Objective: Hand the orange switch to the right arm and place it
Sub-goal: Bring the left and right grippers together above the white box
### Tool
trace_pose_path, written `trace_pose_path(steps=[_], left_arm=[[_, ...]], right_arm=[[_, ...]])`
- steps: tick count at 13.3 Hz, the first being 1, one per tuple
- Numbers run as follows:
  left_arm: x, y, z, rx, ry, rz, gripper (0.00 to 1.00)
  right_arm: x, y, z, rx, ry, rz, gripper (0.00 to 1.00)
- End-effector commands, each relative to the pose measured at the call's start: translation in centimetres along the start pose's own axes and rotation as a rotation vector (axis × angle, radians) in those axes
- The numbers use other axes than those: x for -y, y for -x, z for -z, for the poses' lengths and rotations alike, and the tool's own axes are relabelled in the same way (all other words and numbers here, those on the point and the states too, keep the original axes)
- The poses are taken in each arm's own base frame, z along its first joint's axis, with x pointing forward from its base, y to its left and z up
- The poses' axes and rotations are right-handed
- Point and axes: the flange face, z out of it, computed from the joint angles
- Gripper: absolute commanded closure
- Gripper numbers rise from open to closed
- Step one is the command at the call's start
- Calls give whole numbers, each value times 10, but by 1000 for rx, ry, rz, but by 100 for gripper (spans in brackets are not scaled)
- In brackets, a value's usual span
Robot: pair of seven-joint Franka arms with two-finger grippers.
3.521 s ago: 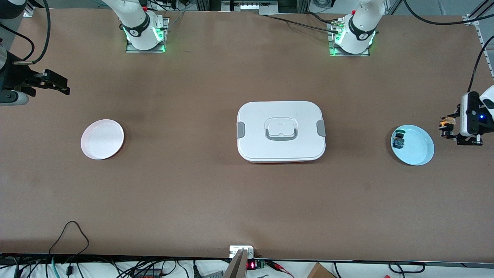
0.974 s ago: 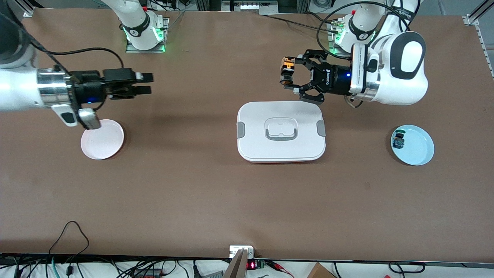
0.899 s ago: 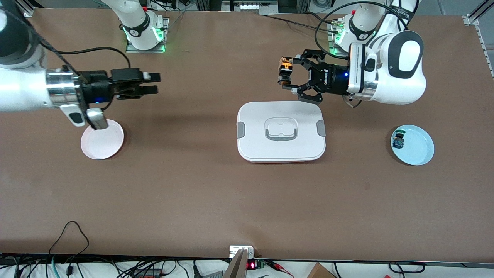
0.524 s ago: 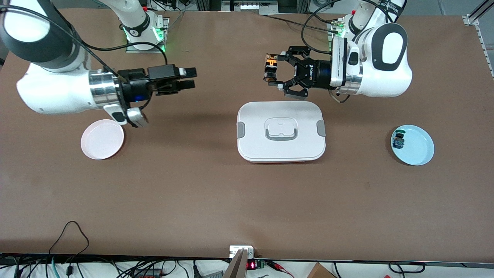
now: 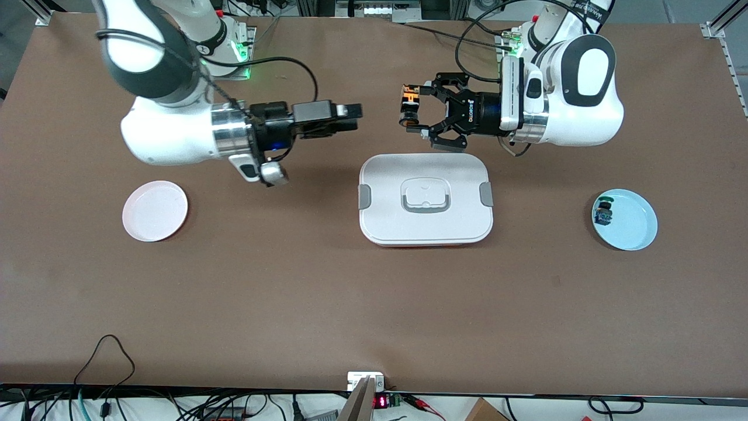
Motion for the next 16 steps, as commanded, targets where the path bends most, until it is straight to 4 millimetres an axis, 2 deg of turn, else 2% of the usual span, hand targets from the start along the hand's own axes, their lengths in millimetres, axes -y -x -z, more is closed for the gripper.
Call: trace_pose_path(steps=[1, 8, 12, 16], left_arm=[[-6, -2, 2, -6, -29, -37, 100], [-7, 9, 5, 1, -33, -117, 100], [-7, 8, 4, -15, -41, -112, 100], [-6, 7, 4, -19, -43, -114, 100]], right_arm=[[-1, 10, -21, -9, -7, -20, 0], [-6, 20, -54, -18, -17, -17, 0], [-20, 18, -68, -43, 9, 93, 0], [-20, 24, -78, -45, 19, 224, 0]])
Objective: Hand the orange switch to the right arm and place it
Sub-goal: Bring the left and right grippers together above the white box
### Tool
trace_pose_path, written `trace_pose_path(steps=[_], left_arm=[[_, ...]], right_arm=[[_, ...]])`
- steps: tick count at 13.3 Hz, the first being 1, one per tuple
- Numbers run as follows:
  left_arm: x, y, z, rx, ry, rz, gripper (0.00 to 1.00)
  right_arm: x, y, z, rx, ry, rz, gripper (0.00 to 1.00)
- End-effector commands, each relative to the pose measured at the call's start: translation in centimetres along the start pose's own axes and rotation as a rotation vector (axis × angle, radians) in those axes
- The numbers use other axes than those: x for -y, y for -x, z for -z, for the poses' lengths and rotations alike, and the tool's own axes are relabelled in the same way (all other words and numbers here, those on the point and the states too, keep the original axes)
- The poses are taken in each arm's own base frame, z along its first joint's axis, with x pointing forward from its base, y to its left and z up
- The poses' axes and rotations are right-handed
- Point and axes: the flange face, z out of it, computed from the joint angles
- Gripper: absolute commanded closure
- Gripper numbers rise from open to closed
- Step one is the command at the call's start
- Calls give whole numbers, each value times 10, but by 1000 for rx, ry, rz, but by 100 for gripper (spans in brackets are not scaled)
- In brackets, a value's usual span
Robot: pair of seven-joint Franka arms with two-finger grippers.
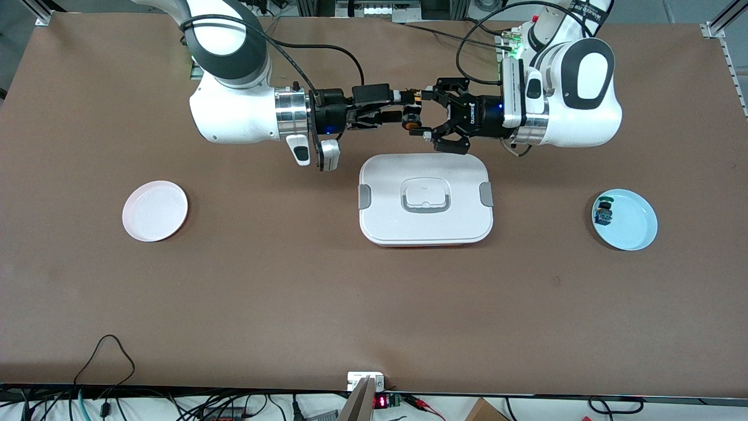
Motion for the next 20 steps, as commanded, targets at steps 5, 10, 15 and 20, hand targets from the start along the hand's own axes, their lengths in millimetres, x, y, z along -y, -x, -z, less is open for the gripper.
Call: trace_pose_path(steps=[5, 10, 15, 20], left_arm=[[-4, -4, 1, -9, -29, -27, 100], [-3, -7, 1, -10, -31, -31, 100], [-4, -5, 1, -11, -31, -19, 100], [-4, -5, 0, -11, -29, -19, 100]], right_arm=[[8, 6, -3, -27, -13, 184, 0], [9, 5, -2, -42, -10, 193, 0], [11, 2, 1, -72, -4, 196, 1], [13, 0, 0, -87, 0, 200, 3]])
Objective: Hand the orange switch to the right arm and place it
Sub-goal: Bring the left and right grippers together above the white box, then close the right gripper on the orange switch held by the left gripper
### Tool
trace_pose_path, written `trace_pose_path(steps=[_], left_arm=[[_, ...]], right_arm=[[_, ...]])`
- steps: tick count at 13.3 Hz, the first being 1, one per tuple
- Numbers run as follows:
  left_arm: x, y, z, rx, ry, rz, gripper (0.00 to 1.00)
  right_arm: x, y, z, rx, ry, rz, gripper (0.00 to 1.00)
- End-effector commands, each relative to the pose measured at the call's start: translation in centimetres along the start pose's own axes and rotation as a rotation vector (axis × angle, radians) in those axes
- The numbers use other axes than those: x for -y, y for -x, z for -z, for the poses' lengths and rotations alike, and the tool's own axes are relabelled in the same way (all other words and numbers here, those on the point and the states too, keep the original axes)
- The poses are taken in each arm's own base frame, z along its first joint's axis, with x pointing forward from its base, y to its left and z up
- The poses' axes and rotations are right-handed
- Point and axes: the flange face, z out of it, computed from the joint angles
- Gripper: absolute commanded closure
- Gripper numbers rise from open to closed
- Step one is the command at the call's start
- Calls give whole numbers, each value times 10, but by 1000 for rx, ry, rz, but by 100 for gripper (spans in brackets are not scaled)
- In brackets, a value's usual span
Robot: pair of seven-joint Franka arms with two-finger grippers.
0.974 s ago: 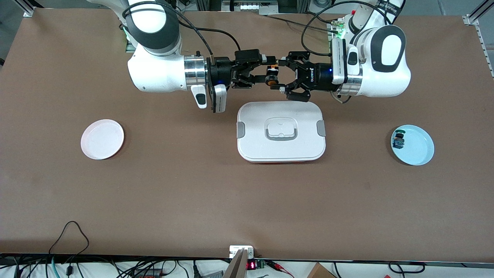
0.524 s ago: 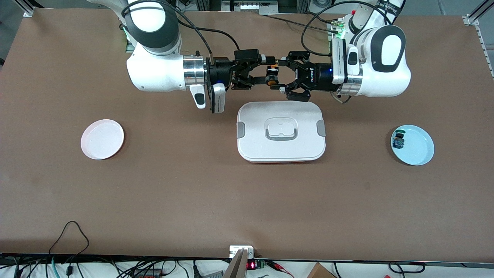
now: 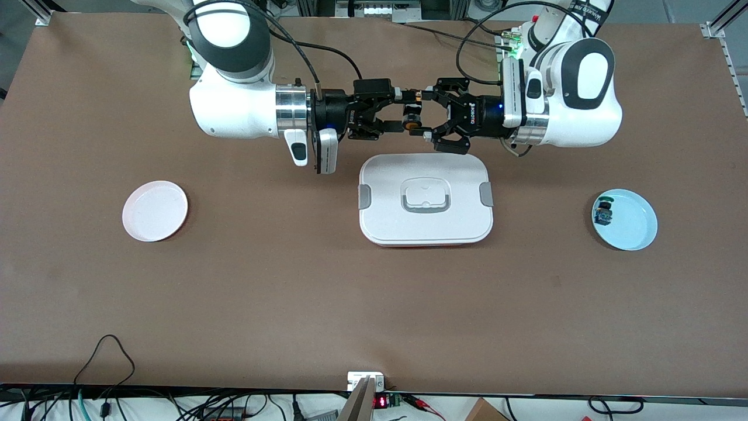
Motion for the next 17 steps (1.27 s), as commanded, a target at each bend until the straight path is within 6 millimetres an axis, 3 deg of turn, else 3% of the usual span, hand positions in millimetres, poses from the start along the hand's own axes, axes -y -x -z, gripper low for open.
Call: trace_pose_path(steps=[1, 5, 13, 15, 16, 17], left_arm=[[-4, -5, 1, -10, -30, -16, 100], [-3, -6, 1, -10, -30, -17, 100], [-4, -6, 0, -10, -28, -19, 100], [-4, -6, 0, -10, -28, -19, 100], [-4, -6, 0, -10, -30, -19, 100], [-3, -3, 1, -1, -39, -13, 100]], right_arm=[[8, 0, -1, -31, -13, 17, 3], [12, 5, -11, -39, -70, -18, 3], [11, 5, -7, -43, -70, 18, 5], [13, 6, -7, -40, -64, 53, 32], [11, 6, -6, -42, -62, 77, 58], [8, 6, -6, -43, -60, 83, 71]])
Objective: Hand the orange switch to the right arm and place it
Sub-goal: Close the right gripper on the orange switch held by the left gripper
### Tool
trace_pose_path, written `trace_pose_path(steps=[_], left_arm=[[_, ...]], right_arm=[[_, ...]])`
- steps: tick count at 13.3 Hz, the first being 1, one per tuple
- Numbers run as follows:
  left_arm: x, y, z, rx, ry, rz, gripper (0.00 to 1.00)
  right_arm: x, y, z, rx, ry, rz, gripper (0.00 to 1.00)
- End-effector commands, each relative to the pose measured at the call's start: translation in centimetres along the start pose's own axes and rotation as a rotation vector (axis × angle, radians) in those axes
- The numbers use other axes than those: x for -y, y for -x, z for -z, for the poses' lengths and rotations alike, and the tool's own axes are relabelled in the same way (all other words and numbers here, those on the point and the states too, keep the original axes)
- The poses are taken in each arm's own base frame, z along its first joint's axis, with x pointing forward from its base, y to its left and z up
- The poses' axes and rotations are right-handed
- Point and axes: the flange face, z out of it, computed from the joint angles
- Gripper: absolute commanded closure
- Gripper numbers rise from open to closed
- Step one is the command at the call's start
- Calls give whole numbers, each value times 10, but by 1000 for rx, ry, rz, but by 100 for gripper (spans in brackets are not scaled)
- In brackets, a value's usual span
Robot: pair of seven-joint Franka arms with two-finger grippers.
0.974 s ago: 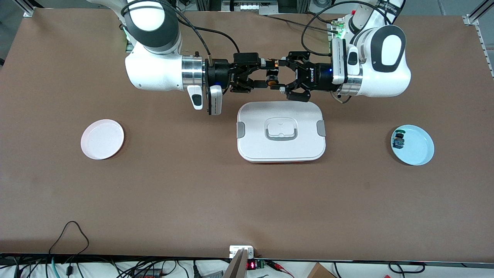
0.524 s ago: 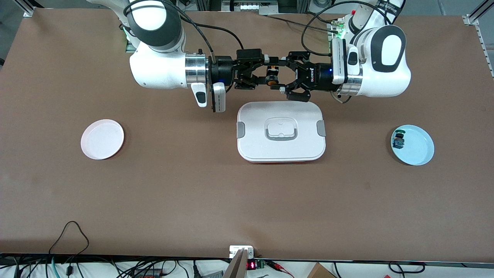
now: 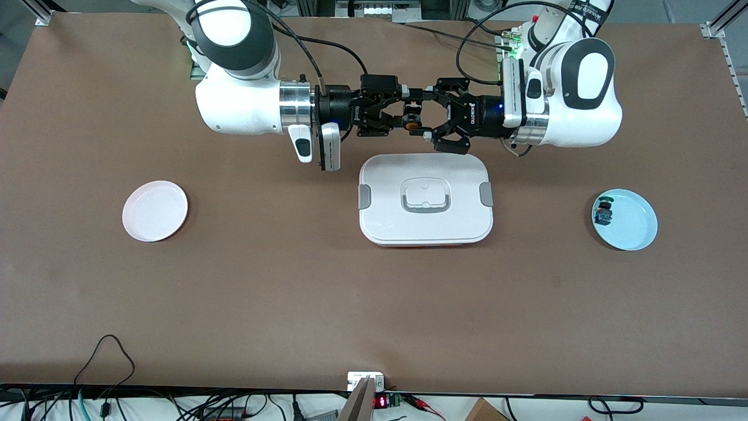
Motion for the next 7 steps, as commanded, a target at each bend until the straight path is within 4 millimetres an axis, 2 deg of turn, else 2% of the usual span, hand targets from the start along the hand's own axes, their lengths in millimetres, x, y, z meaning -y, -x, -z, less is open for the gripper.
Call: trace_pose_path(steps=[1, 3, 6, 7], left_arm=[[-4, -3, 0, 0, -38, -13, 100], [-4, -2, 0, 1, -38, -11, 100], [-4, -2, 0, 1, -38, 2, 99], [-4, -2, 0, 0, -38, 19, 91]], right_arm=[[-2, 4, 2, -11, -3, 26, 77], [-2, 5, 1, -10, -3, 28, 85], [-2, 5, 1, -10, -3, 28, 86], [-2, 5, 1, -10, -3, 28, 86]])
